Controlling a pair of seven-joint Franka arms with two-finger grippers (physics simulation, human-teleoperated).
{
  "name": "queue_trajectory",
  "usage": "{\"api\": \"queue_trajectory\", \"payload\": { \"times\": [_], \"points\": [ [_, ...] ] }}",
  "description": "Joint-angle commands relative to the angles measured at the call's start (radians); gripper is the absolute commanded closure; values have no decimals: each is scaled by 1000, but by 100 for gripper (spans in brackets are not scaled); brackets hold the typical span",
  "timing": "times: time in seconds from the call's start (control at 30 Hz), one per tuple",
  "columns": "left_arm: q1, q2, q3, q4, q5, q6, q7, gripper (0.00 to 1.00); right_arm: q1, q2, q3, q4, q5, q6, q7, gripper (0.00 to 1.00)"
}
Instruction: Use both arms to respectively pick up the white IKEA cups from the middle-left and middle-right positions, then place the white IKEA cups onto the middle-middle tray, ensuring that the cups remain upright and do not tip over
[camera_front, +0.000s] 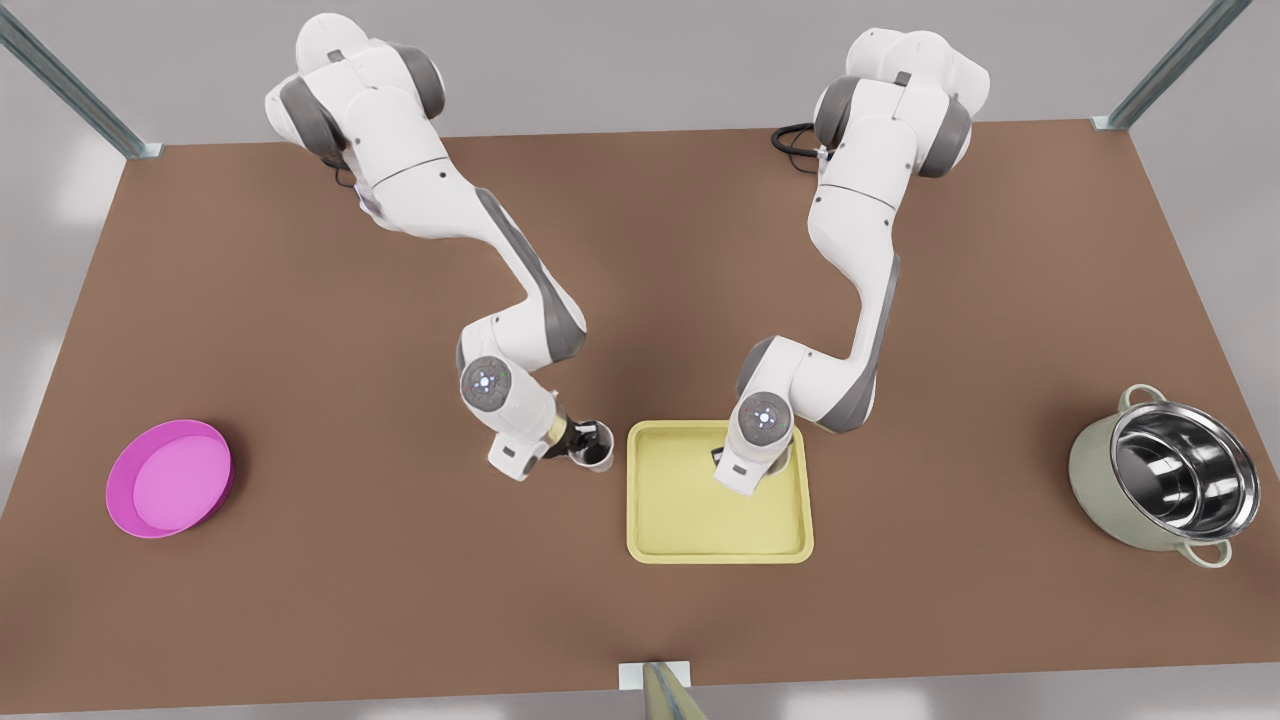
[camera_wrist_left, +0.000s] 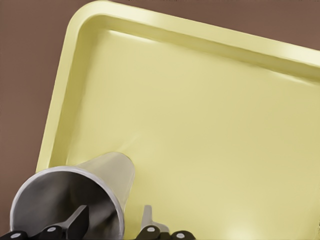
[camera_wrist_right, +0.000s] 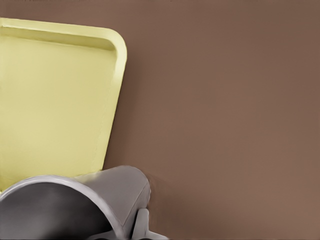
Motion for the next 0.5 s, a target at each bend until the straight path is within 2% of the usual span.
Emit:
{"api": "queue_trajectory", "payload": {
  "times": [0.0,0.2,0.3,0.33,0.4,0.47],
  "points": [
    [3,-8,0,1,3,3,-343,0,27,32,-3,52,-43,29,474,79],
    [23,-34,-15,-1,0,-6,-343,0,45,142,-5,204,-99,29,569,79],
    [23,-74,-15,1,0,-83,-344,0,39,205,-8,302,-97,28,595,79],
    [24,-95,-11,27,-16,-160,-344,0,39,214,-8,316,-97,28,599,79],
    [160,-137,-11,264,-66,-551,-190,0,42,253,-9,359,-99,29,612,79],
    [294,-261,-8,295,-62,-721,136,0,47,285,-9,399,-100,29,632,79]
  ]
}}
